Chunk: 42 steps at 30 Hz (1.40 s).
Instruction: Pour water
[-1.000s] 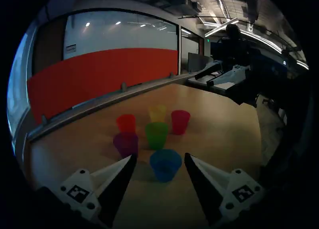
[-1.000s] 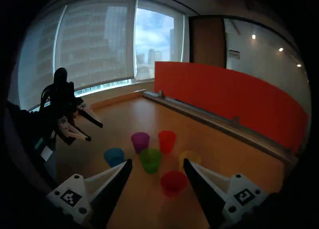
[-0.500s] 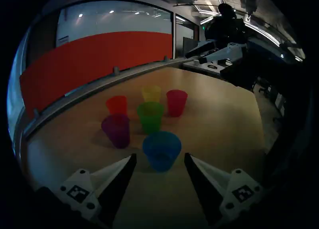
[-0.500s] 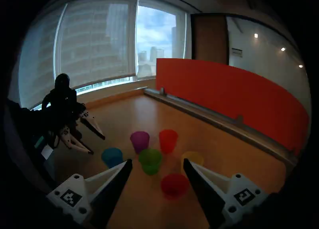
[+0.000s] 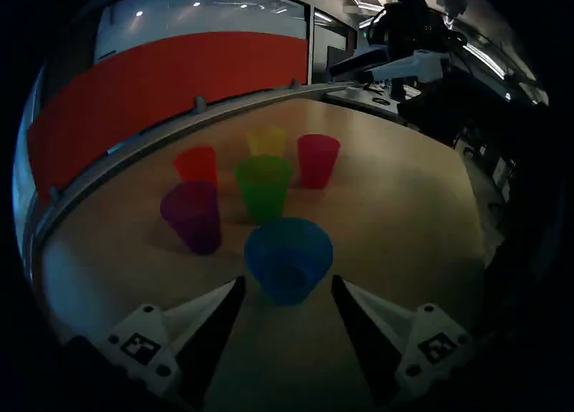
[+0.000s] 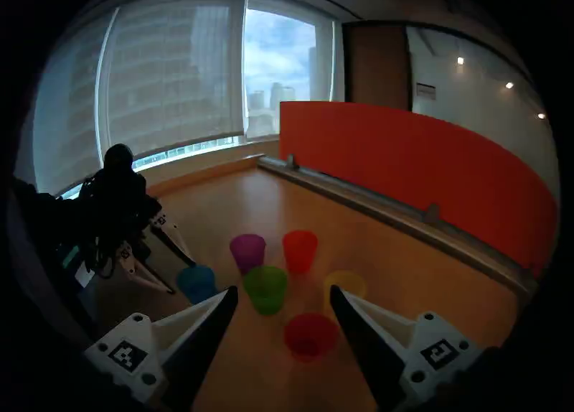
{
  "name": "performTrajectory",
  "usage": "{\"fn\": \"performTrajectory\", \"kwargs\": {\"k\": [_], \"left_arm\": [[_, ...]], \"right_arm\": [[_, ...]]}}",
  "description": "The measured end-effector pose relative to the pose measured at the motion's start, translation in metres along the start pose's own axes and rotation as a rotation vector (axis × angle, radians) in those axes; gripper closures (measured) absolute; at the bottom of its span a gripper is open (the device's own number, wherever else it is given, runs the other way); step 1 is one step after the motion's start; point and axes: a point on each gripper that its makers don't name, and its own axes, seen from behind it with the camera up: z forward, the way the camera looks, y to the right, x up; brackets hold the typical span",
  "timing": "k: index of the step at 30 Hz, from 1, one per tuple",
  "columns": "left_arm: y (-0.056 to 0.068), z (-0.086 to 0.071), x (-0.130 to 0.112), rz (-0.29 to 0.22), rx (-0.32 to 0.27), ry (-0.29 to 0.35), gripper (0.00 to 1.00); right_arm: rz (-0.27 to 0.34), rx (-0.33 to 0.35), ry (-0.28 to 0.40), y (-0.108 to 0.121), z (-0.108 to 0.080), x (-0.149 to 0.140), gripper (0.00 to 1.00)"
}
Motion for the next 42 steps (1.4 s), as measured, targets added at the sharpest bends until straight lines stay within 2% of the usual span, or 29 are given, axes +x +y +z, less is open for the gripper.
{"fn": "performTrajectory", "kwargs": {"k": [18, 33, 42], "left_arm": [[0.002, 0.030, 0.011, 0.005, -0.019, -0.002, 0.11], [0.002, 0.034, 0.012, 0.037, 0.000, 0.001, 0.13], [0.001, 0.029, 0.016, 0.025, -0.003, 0.018, 0.14]], "right_arm": [[0.011, 0.000, -0.015, 0.008, 0.007, -0.009, 0.01], [0.016, 0.004, -0.024, 0.008, 0.010, -0.014, 0.01], [0.022, 0.010, -0.027, 0.004, 0.013, -0.015, 0.01]]}}
